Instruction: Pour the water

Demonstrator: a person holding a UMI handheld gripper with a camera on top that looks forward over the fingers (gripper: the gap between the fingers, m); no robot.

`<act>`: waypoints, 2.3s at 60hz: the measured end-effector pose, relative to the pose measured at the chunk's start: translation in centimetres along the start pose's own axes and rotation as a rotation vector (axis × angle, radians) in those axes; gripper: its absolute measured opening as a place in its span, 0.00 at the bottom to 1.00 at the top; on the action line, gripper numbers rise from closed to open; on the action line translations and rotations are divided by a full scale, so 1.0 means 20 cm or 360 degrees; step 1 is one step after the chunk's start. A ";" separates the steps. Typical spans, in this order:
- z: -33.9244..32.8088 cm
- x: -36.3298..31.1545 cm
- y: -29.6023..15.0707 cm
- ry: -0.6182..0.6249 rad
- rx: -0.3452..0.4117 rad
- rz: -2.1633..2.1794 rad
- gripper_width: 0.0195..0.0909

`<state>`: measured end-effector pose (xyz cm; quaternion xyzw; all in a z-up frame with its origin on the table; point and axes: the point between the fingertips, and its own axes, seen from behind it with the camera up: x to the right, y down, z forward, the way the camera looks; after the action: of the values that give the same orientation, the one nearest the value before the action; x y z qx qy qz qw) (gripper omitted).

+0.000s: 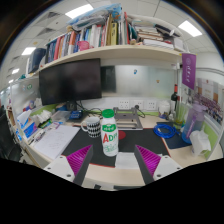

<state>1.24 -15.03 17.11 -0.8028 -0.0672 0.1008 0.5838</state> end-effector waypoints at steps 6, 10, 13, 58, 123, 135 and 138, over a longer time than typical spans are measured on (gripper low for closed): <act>0.22 -0.03 0.02 0.0011 0.0052 0.0014 0.93; 0.34 -0.03 0.00 0.0040 0.0091 0.0017 0.93; 0.43 -0.02 -0.01 0.0060 0.0114 0.0001 0.93; 0.94 -0.03 -0.10 0.0158 0.0334 -0.0107 0.32; 1.45 -0.02 -0.60 0.0291 -0.0197 -0.2718 0.22; 1.54 -0.01 -0.56 0.0336 -0.0325 -0.3044 0.24; 1.56 -0.02 -0.55 0.0341 -0.0338 -0.3095 0.24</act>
<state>-6.44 17.04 18.29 -0.4508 -0.6541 -0.5033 0.3401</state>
